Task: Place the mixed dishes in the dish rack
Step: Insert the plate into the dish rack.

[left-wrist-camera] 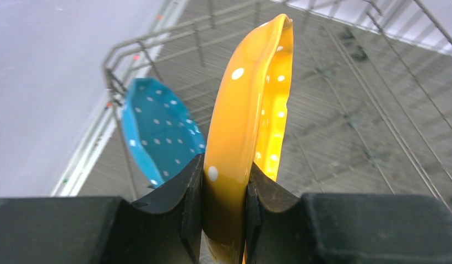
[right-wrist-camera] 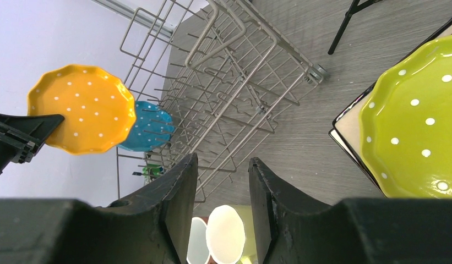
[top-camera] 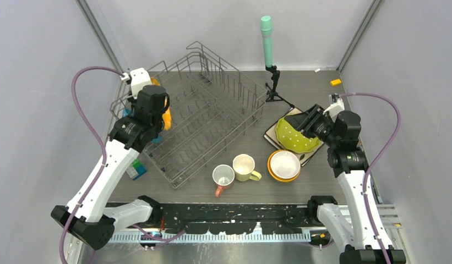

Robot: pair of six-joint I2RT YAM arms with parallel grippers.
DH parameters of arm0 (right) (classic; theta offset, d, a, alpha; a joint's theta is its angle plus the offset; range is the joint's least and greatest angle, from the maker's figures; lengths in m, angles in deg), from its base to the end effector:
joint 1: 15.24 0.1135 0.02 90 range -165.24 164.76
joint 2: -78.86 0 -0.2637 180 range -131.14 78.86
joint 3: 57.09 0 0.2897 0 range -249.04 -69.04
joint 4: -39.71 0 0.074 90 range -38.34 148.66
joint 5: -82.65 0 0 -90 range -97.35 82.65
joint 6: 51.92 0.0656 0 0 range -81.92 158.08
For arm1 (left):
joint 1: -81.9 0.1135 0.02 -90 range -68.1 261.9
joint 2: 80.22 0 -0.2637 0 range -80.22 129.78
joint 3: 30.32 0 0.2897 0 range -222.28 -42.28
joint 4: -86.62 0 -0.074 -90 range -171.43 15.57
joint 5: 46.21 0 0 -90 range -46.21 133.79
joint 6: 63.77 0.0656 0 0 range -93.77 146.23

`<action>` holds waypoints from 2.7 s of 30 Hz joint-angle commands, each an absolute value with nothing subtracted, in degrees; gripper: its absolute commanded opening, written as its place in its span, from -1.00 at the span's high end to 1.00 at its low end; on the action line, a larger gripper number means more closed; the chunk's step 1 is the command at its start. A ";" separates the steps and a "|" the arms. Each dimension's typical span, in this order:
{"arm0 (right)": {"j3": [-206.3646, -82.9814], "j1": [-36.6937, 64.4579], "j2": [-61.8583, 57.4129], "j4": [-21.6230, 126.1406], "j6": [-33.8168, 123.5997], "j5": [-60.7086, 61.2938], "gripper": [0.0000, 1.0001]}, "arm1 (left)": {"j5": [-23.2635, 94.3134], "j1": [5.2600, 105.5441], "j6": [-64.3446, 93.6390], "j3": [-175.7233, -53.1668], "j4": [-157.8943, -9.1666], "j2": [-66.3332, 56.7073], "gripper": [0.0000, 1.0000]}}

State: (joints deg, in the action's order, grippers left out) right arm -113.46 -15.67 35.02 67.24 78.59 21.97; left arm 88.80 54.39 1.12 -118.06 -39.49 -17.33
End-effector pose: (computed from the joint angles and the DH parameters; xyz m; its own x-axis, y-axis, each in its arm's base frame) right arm 0.2396 0.0303 0.3250 -0.4998 0.5701 -0.6521 -0.1865 0.6643 0.7238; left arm 0.2591 -0.0826 0.4115 -0.2957 -0.1843 -0.9373 -0.3836 0.9215 -0.0601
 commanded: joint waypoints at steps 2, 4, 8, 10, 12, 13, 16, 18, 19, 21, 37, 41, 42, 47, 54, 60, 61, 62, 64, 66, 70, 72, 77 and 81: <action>-113.96 -15.24 35.79 66.47 76.79 21.13 0.12 | 106.11 55.09 0.61 -117.68 -53.53 -18.06 1.00; -114.03 -15.24 35.74 66.58 76.68 21.06 0.12 | 108.31 55.09 2.23 -116.69 -56.31 -17.23 1.00; -113.99 -15.24 35.57 66.60 76.66 21.04 0.12 | 110.66 55.09 2.67 -115.59 -58.73 -15.80 1.00; -113.93 -15.24 35.46 66.60 76.66 20.97 0.13 | 111.20 55.09 1.60 -115.46 -58.75 -15.42 1.00; -113.85 -15.24 35.49 66.60 76.66 20.96 0.13 | 111.91 55.09 0.77 -115.25 -58.84 -15.35 1.00; -113.79 -15.24 35.45 66.60 76.66 20.95 0.13 | 112.17 55.09 0.36 -115.32 -58.84 -15.20 1.00; -113.63 -15.24 35.43 66.54 76.64 20.88 0.13 | 113.29 55.09 -1.61 -116.08 -57.30 -14.48 1.00; -113.64 -15.24 35.37 66.48 76.66 20.87 0.13 | 114.90 55.09 -4.26 -117.69 -54.29 -13.34 1.00; -113.56 -15.24 35.29 66.45 76.66 20.87 0.13 | 115.87 55.09 -5.78 -118.75 -52.24 -12.53 1.00; -113.44 -15.24 35.14 66.25 76.83 20.86 0.13 | 117.75 55.09 -9.03 -121.28 -46.94 -10.54 1.00; -112.61 -15.24 34.49 65.16 77.82 20.78 0.13 | 121.63 54.92 -19.04 -128.88 -30.07 -0.68 1.00; -112.38 -15.24 34.32 65.10 77.66 20.78 0.13 | 121.79 54.92 -19.32 -128.87 -28.57 1.14 1.00; -112.44 -15.24 34.30 65.15 77.57 20.82 0.13 | 122.05 54.92 -20.02 -128.86 -27.79 1.63 1.00; -112.21 -15.24 34.38 65.44 77.24 20.86 0.13 | 122.44 54.92 -21.33 -127.89 -27.67 3.46 1.00; -112.32 -15.24 34.49 66.17 76.61 20.79 0.13 | 122.66 55.09 -25.83 -127.87 -23.57 6.71 1.00; -112.31 -15.24 34.54 66.67 76.25 20.78 0.13 | 121.04 56.00 -31.43 -127.38 -18.11 9.27 1.00; -112.33 -15.24 34.49 66.72 76.16 20.73 0.13 | 120.95 56.16 -32.47 -127.24 -17.23 9.60 1.00; -112.35 -15.24 34.48 66.74 76.19 20.71 0.13 | 120.75 56.29 -33.23 -127.23 -16.26 9.87 1.00; -112.30 -15.24 34.47 66.82 76.14 20.69 0.13 | 120.77 56.41 -35.99 -127.75 -13.71 10.07 1.00; -112.34 -15.24 34.39 66.82 76.08 20.69 0.13 | 120.77 56.41 -36.14 -128.35 -13.24 9.86 1.00; -112.25 -15.24 34.16 66.38 76.41 20.69 0.13 | 119.99 56.28 -32.10 -130.58 -14.69 8.78 1.00; -112.22 -15.24 34.02 66.16 76.55 20.69 0.13 | 119.64 55.88 -29.20 -131.57 -16.39 7.49 1.00; -111.77 -15.24 33.78 65.29 76.99 20.94 0.13 | 123.79 52.05 -9.69 -128.36 -34.76 1.56 1.00; -111.55 -15.24 33.85 65.20 77.01 20.95 0.13 | 129.63 50.08 3.36 -126.63 -46.97 -0.02 1.00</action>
State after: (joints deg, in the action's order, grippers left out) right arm -111.78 -15.67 33.82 67.54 77.26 21.21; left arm 116.03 51.95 -12.23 -126.44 -28.48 5.10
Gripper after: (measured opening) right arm 0.438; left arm 0.277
